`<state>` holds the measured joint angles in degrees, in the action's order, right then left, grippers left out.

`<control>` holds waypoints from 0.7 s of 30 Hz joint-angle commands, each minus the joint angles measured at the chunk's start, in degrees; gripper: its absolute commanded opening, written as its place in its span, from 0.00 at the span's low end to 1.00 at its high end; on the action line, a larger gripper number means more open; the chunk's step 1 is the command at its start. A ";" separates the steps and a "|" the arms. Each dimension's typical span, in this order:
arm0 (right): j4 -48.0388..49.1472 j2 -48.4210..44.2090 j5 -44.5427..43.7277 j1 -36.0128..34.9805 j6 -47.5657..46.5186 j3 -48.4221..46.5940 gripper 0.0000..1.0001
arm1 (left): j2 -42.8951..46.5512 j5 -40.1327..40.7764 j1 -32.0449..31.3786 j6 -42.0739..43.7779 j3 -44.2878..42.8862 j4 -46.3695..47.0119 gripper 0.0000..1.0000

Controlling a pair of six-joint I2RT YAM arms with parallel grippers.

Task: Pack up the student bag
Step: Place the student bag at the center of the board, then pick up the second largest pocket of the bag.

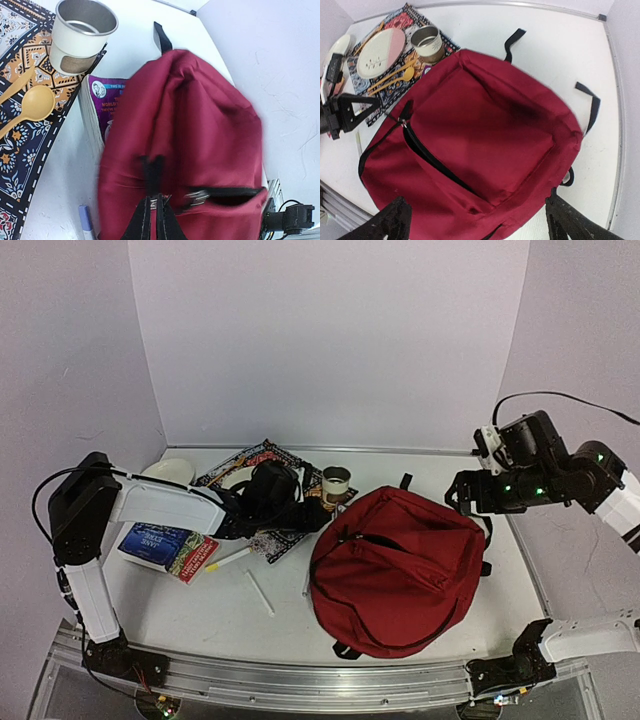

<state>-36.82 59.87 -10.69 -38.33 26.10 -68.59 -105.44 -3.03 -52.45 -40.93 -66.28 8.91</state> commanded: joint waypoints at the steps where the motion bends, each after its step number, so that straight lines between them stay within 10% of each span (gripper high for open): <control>1: -5.95 0.09 -6.33 -0.17 -1.43 -3.02 0.98 | 3.44 -0.14 0.15 -0.10 0.28 -0.02 0.05; 10: 1.12 5.09 1.37 -0.18 -7.84 -1.05 0.98 | 5.05 -0.48 0.15 -0.11 1.13 -0.11 0.12; 21: 9.99 14.38 2.34 -0.63 -10.92 3.64 0.98 | 10.88 -0.58 -1.37 -1.71 9.58 -1.62 0.72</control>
<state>-29.64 71.72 -8.58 -38.35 16.92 -66.20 -98.32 -3.51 -52.63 -42.11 -59.68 8.92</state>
